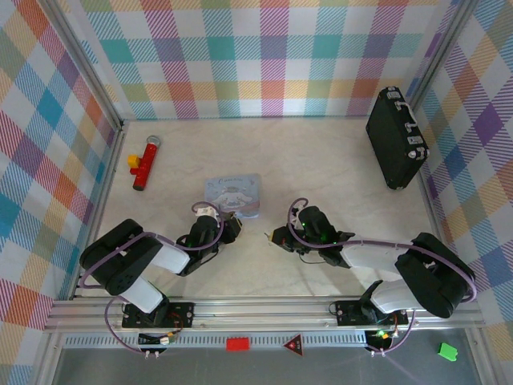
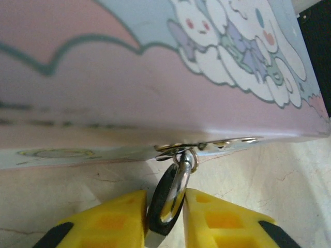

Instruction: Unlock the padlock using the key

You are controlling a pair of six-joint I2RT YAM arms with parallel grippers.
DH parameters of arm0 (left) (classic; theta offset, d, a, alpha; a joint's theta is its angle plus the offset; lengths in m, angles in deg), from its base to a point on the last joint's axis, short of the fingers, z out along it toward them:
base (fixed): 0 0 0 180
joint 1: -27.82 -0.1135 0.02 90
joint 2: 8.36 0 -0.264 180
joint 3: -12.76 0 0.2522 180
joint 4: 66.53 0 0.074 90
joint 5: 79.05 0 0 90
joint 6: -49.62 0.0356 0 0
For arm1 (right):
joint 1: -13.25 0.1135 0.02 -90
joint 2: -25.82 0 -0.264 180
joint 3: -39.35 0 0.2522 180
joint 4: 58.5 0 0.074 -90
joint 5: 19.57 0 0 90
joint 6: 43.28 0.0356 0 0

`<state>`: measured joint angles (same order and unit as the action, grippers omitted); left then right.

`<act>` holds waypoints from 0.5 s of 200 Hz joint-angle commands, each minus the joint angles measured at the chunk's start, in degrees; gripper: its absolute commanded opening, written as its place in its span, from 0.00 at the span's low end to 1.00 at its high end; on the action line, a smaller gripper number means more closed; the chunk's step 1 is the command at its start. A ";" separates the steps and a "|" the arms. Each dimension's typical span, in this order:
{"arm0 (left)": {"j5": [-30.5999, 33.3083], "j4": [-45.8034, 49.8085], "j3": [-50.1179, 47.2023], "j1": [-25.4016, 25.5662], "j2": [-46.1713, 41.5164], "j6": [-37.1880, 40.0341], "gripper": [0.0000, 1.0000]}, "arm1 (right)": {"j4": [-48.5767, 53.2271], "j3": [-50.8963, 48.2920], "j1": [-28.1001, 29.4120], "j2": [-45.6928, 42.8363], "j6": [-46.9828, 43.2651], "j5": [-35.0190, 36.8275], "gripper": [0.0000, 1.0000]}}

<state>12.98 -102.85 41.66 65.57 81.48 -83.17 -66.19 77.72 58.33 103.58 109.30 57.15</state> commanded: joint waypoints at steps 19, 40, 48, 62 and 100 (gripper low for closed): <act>0.20 2.73 0.13 0.82 -2.32 0.12 0.15 | -2.23 2.68 0.58 2.34 0.04 -0.40 0.00; -1.66 5.79 1.35 0.99 -4.97 0.25 0.11 | -2.89 3.08 0.54 3.31 0.08 -1.03 0.00; -2.07 6.71 1.57 1.00 -6.13 0.07 0.10 | -3.28 3.17 0.54 3.53 -0.01 -1.20 0.00; -2.27 8.26 1.39 1.02 -8.54 -1.26 0.10 | -3.85 3.43 0.53 4.04 -0.48 -1.73 0.00; -4.87 15.84 3.47 0.99 -14.63 -2.75 0.08 | -7.74 4.14 -0.78 7.58 -0.59 -7.38 0.00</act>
<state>10.59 -91.60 42.25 66.05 70.60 -84.50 -69.60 80.56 58.14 109.00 109.26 54.02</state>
